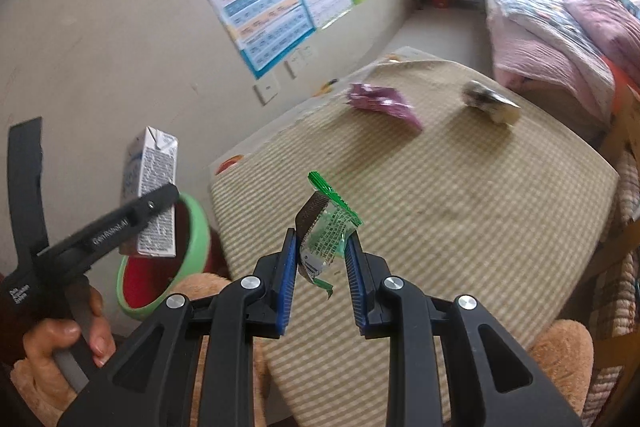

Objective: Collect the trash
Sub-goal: 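Carry the milk carton and green wrapper over the red bucket, then open both tools to drop the carton and green wrapper into the bucket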

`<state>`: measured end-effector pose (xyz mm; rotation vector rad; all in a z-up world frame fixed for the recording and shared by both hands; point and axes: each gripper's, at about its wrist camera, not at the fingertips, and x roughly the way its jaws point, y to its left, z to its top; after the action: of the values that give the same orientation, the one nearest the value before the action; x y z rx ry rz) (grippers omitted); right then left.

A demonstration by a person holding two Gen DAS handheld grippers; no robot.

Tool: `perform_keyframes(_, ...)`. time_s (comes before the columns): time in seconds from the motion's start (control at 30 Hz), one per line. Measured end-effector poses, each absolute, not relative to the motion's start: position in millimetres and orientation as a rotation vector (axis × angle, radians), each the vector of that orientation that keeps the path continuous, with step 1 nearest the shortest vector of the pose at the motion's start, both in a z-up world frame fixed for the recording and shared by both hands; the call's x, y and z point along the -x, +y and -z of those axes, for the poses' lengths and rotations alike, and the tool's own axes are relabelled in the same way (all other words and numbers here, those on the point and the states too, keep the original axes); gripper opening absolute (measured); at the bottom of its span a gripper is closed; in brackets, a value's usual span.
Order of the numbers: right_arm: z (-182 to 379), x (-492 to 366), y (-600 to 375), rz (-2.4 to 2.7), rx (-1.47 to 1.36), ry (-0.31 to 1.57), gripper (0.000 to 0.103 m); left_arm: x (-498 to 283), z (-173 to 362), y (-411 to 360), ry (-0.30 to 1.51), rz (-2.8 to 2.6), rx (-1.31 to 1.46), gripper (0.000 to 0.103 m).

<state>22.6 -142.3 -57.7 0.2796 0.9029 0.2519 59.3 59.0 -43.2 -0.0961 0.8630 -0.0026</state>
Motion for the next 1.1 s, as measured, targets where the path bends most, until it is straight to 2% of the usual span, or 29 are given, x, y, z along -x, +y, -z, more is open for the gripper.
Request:
perform_keyframes(0.27, 45, -44, -75, -0.406, -0.207, 0.914, 0.023, -51, 51, 135, 0.847, -0.156, 0.128, 0.049)
perform_keyframes(0.4, 42, -64, -28, -0.543, -0.211, 0.948, 0.024, -49, 65, 190, 0.89, -0.223, 0.196, 0.049)
perform_keyframes(0.7, 59, -110, 74, -0.791, -0.256, 1.076, 0.025, -40, 100, 257, 0.976, -0.293, 0.316, 0.049)
perform_keyframes(0.73, 63, -114, 83, -0.806, -0.254, 1.091, 0.028, -40, 103, 261, 0.987, -0.295, 0.33, 0.049)
perform_keyframes(0.77, 66, -116, 90, -0.812, -0.254, 1.104, 0.036, -39, 107, 266, 0.993, -0.303, 0.346, 0.05)
perform_keyframes(0.8, 70, -117, 94, -0.812, -0.257, 1.111, 0.049, -37, 109, 267, 0.997, -0.31, 0.354, 0.059)
perform_keyframes(0.83, 73, -119, 98, -0.811, -0.264, 1.118, 0.054, -35, 111, 270, 0.998, -0.314, 0.368, 0.069)
perform_keyframes(0.87, 76, -120, 99, -0.811, -0.271, 1.124, 0.058, -34, 113, 271, 0.993, -0.321, 0.381, 0.072)
perform_keyframes(0.93, 81, -119, 98, -0.806, -0.287, 1.142, 0.06, -31, 115, 273, 0.992, -0.328, 0.385, 0.078)
perform_keyframes(1.1, 77, -130, 54, -0.684, -0.298, 1.075, 0.061, -34, 116, 261, 1.01, -0.304, 0.36, 0.079)
